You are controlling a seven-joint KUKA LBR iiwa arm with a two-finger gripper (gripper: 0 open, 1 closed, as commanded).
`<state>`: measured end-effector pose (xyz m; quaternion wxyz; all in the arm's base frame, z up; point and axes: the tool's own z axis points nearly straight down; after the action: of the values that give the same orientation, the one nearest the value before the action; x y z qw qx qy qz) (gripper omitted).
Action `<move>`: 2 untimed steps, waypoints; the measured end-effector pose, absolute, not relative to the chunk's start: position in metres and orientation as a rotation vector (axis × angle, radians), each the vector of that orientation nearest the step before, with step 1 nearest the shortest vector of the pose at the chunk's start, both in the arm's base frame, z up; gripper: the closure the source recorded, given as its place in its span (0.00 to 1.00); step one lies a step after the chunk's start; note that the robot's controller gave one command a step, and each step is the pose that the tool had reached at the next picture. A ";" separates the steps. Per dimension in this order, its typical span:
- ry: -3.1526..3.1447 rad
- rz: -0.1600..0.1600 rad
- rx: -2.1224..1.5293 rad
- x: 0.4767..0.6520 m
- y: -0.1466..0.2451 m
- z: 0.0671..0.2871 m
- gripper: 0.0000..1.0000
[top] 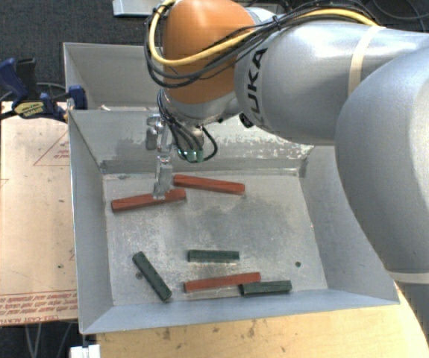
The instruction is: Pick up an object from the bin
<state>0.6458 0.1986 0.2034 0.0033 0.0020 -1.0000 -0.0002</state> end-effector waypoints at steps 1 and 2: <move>-3.128 0.000 0.217 0.655 0.201 0.065 0.00; -3.136 -0.003 0.215 0.657 0.201 0.071 1.00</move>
Offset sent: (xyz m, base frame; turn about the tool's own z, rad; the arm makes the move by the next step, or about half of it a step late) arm 0.0106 0.0018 -0.1334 -0.1346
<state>0.6570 0.2010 0.0707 -0.0008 0.0683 -0.9977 -0.0011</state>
